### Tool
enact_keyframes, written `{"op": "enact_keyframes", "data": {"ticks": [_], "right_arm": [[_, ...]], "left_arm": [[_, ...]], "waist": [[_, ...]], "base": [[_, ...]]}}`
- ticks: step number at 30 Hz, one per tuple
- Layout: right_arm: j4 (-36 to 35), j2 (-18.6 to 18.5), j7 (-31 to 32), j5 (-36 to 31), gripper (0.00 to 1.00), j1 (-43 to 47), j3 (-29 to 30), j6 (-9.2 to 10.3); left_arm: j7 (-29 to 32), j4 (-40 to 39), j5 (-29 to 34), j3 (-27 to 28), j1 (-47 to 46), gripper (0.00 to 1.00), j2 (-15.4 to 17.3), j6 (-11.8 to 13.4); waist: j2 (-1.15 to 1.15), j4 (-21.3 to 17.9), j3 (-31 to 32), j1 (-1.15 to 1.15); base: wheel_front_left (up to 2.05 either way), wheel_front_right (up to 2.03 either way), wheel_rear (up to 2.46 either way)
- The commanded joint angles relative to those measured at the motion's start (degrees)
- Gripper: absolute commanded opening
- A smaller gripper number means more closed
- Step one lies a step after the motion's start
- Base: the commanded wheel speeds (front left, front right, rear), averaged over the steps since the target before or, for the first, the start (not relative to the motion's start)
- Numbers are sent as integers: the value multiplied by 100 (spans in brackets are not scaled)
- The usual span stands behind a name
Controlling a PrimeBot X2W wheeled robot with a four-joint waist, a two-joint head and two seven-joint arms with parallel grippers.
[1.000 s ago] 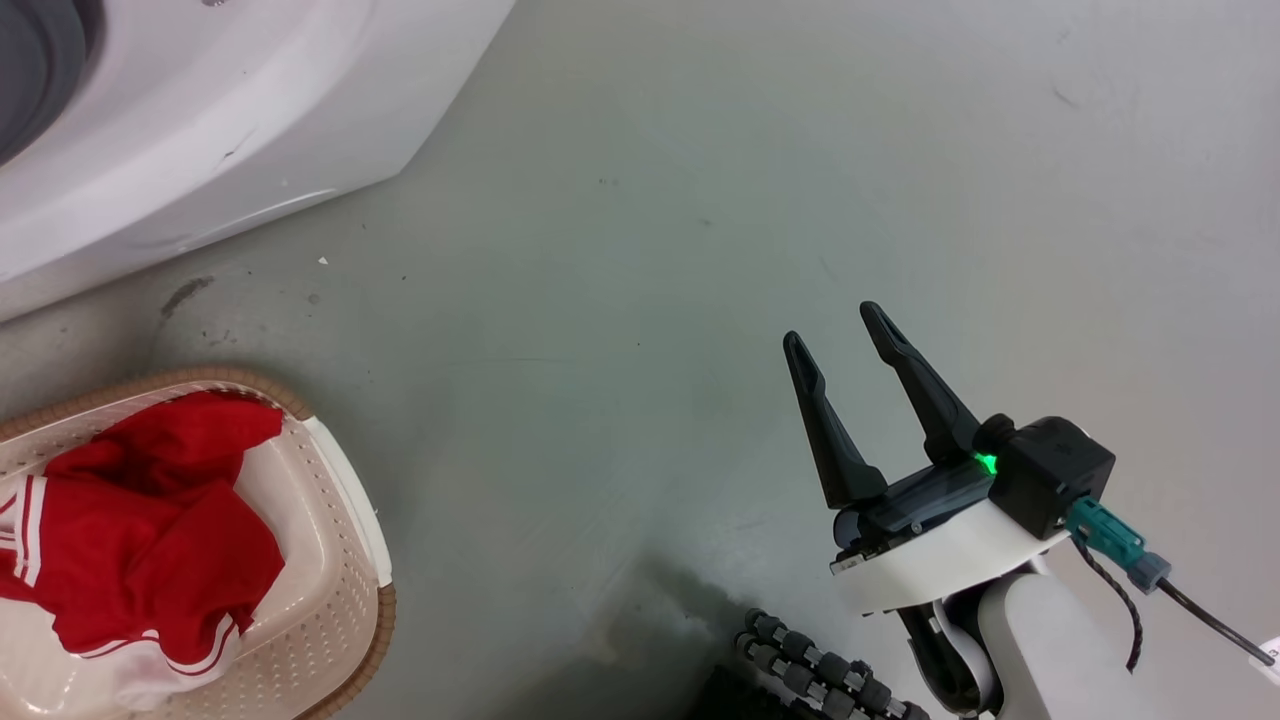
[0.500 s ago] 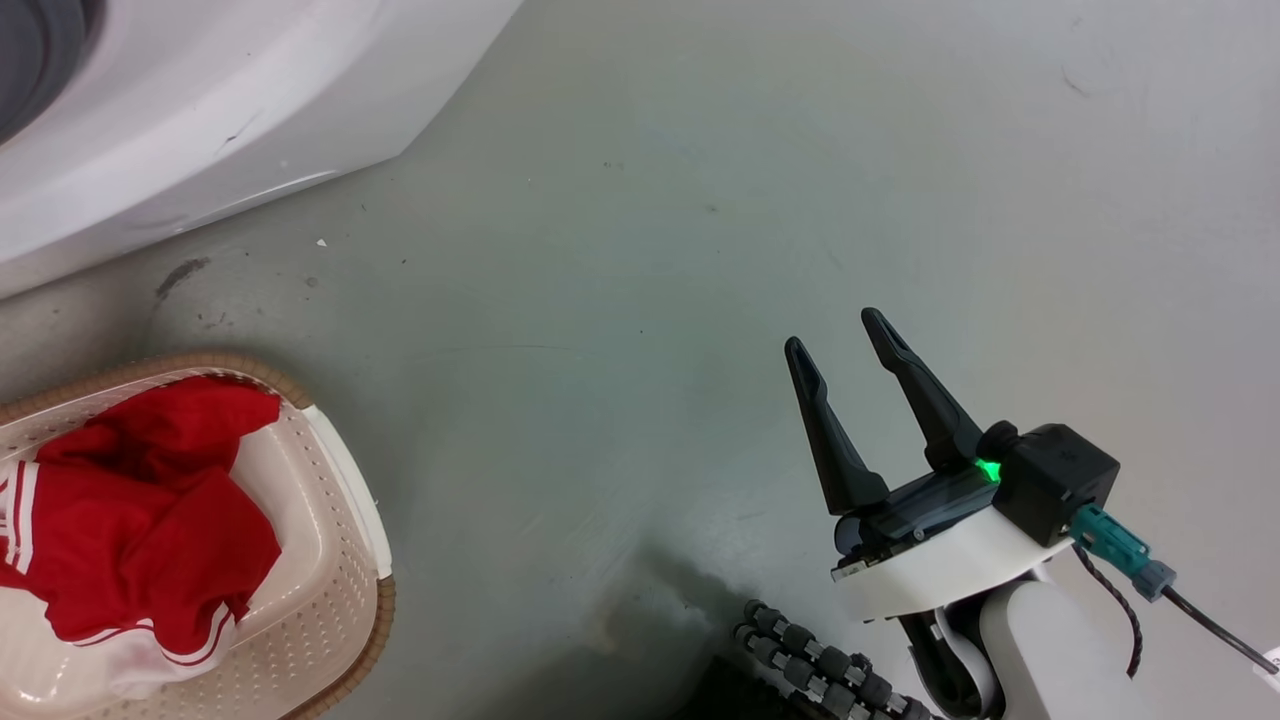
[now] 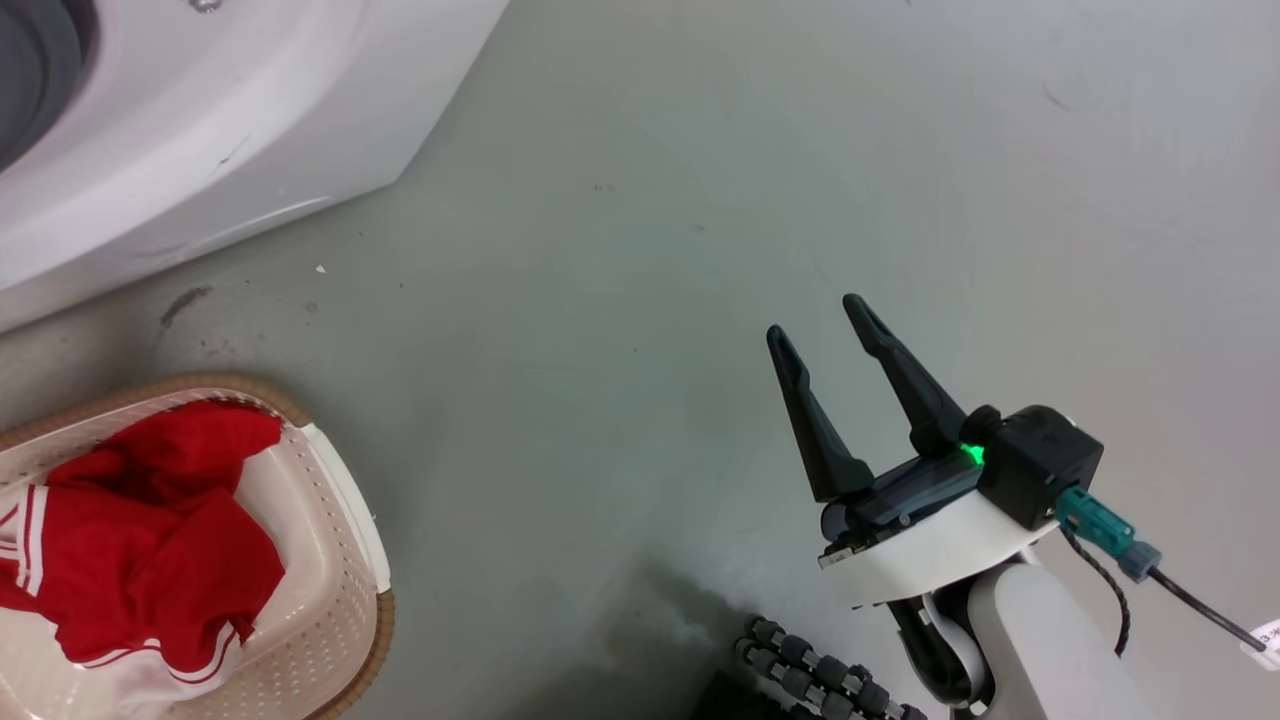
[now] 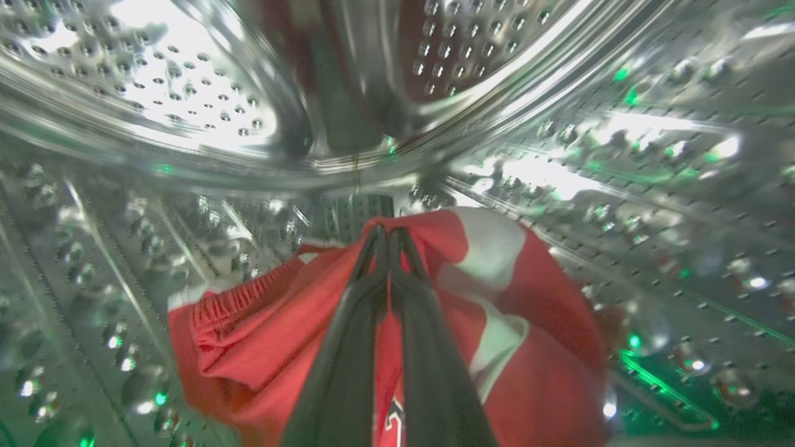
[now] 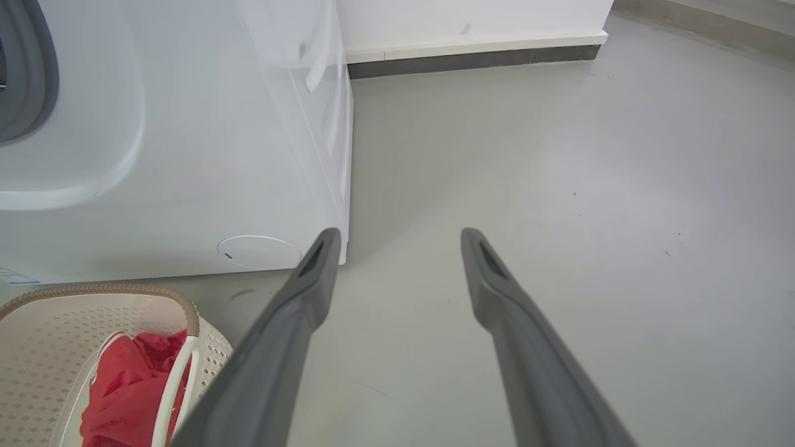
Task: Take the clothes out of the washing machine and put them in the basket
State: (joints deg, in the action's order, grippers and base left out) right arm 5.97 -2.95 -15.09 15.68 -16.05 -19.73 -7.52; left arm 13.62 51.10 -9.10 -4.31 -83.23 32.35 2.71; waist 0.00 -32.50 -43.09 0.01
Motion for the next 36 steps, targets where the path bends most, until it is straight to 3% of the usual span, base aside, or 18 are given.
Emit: {"op": "enact_keyframes", "data": {"ticks": [1, 13, 20, 26, 36], "right_arm": [[40, 12, -9, -17, 100, -121, 23, 6], [177, 10, -9, -340, 100, 46, 315, 6], [270, 10, -9, -558, 100, 234, 388, 5], [397, 9, -9, -767, 100, 413, 473, 5], [390, 10, 201, -1019, 100, 852, 775, 5]], "left_arm": [[-361, -120, -23, 35, 257, 0, 15, 37], [-2623, -111, -415, 293, 1892, 0, -276, -5], [-2881, -415, -549, 426, 2765, 0, -567, 23], [-2885, -1568, -509, 649, 3861, 0, -922, 49], [-2888, -2731, -411, 615, 5135, 0, -1453, -192]], "waist": [[0, 23, 119, -1], [0, 484, 1095, -1], [0, 809, 1692, -1], [0, 1201, 2312, -1], [0, 1859, 3213, -1]], "base": [[0, 0, 0], [0, 0, 0], [0, 0, 0], [0, 0, 0], [0, 0, 0]]}}
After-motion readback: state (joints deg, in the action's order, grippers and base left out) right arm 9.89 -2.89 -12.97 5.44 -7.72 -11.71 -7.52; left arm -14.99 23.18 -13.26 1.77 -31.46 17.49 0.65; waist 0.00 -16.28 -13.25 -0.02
